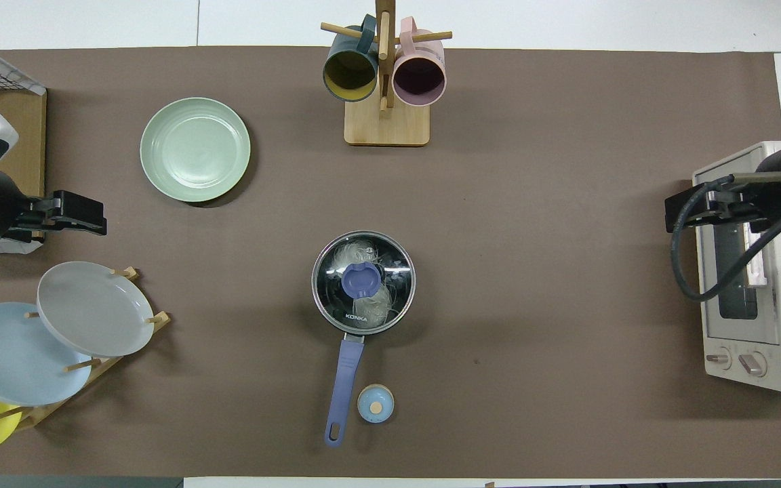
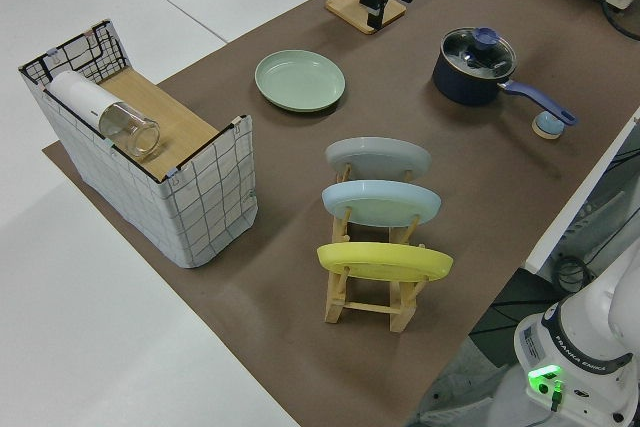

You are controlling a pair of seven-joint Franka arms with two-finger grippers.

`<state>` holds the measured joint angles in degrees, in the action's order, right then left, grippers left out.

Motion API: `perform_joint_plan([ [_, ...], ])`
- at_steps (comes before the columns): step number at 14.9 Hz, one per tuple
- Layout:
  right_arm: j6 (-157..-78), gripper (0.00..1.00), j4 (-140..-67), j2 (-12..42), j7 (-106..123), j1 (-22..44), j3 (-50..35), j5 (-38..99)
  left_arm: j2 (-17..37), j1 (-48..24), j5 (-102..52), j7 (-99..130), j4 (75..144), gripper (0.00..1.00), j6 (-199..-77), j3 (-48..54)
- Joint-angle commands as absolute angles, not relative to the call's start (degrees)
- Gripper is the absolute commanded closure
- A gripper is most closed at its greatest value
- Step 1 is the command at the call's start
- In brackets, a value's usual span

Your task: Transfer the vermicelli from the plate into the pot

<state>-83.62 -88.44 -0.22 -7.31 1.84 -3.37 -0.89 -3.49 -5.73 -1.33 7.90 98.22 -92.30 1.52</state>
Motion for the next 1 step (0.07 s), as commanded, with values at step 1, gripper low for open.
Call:
perform_joint_plan([
  [1, -83.7, 0.0, -88.4, -0.6, -5.4, 0.9, -3.9, -0.7, -4.0, -6.2, -0.1, 7.6, 98.3, 0.0, -92.2, 1.4],
])
